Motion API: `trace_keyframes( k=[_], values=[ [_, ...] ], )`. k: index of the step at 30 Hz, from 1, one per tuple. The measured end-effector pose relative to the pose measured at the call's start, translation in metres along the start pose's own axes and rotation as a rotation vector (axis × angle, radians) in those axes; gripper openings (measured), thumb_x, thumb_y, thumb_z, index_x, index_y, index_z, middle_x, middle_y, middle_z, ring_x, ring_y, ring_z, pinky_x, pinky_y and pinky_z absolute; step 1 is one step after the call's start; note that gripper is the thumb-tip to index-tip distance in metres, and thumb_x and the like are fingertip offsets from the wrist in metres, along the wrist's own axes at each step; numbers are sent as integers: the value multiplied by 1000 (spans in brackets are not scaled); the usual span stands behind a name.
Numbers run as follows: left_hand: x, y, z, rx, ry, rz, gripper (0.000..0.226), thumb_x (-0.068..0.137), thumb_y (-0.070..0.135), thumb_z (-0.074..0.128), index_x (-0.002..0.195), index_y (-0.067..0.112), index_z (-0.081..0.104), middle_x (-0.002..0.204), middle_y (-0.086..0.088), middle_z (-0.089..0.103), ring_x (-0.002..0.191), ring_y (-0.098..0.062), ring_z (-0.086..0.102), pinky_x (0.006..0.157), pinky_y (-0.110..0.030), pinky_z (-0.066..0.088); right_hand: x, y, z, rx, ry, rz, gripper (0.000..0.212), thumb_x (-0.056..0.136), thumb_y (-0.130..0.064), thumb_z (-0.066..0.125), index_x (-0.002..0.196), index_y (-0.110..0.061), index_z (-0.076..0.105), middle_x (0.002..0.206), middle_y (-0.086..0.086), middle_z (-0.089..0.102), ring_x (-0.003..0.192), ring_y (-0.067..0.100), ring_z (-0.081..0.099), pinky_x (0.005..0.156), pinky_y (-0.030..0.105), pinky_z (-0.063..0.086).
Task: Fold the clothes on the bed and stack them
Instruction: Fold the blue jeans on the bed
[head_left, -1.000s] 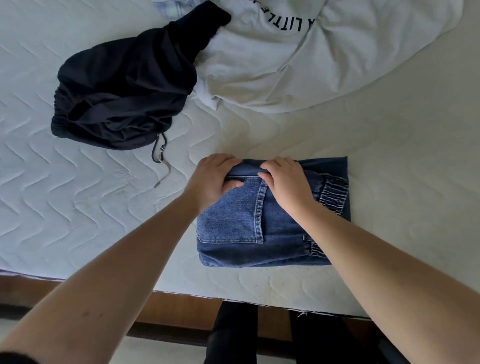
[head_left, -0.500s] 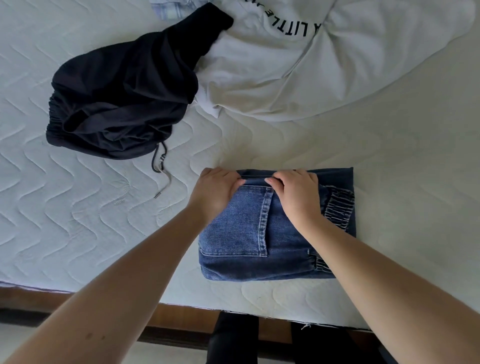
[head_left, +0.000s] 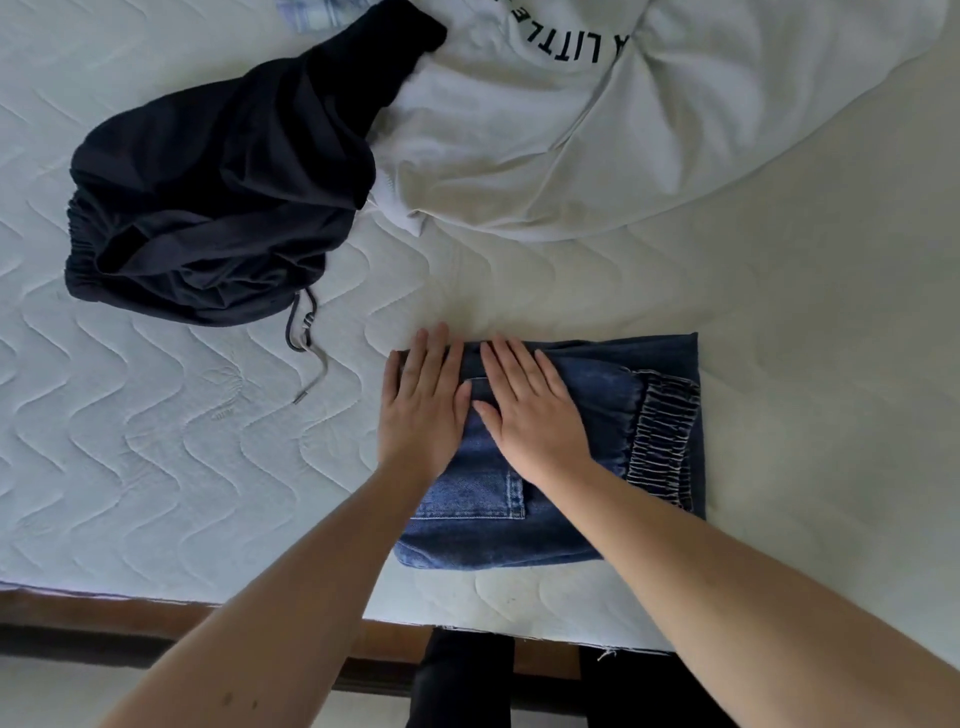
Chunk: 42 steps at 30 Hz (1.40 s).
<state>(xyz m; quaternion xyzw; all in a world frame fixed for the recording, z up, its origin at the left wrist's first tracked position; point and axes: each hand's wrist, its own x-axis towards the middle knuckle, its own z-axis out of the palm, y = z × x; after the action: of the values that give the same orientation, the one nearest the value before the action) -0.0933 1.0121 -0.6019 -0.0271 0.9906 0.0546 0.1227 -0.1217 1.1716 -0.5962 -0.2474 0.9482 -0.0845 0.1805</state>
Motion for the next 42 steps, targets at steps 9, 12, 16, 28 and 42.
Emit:
trace_keyframes(
  k=[9,12,16,28,42],
  values=[
    [2,-30,4,-266,-135,-161,64,92,68,32,149,42,21,163,0,-3,150,-31,9,117,-49,22,-19,78,-20,-199,-51,104,71,99,-60,16,154,-14,21,159,5,28,145,32,25,118,53,10],
    [2,-39,-1,-364,-151,-223,80,83,79,33,151,43,11,163,5,-2,150,-21,8,119,-45,21,-32,94,-26,-182,-34,187,73,97,-63,20,152,-17,26,155,5,34,142,31,30,117,58,13],
    [-11,-25,-10,-636,-10,-324,91,85,65,55,153,40,1,162,7,13,147,-10,16,118,-33,22,-63,101,-27,67,104,372,79,92,-65,41,153,-20,22,158,8,26,145,28,23,111,55,24],
    [-77,-31,-12,-1413,-304,-825,54,69,33,84,116,14,63,110,-5,73,99,-27,70,85,-42,56,-103,117,-24,1035,1,792,62,59,-55,86,107,-25,60,97,-13,70,88,9,67,74,28,53],
    [-125,-6,-129,-1387,-169,-614,58,68,44,85,116,22,63,106,4,74,98,-21,70,86,-44,57,-172,91,-127,976,165,556,43,81,-45,73,110,-45,40,98,-24,63,84,-12,61,70,18,43]
  ],
)
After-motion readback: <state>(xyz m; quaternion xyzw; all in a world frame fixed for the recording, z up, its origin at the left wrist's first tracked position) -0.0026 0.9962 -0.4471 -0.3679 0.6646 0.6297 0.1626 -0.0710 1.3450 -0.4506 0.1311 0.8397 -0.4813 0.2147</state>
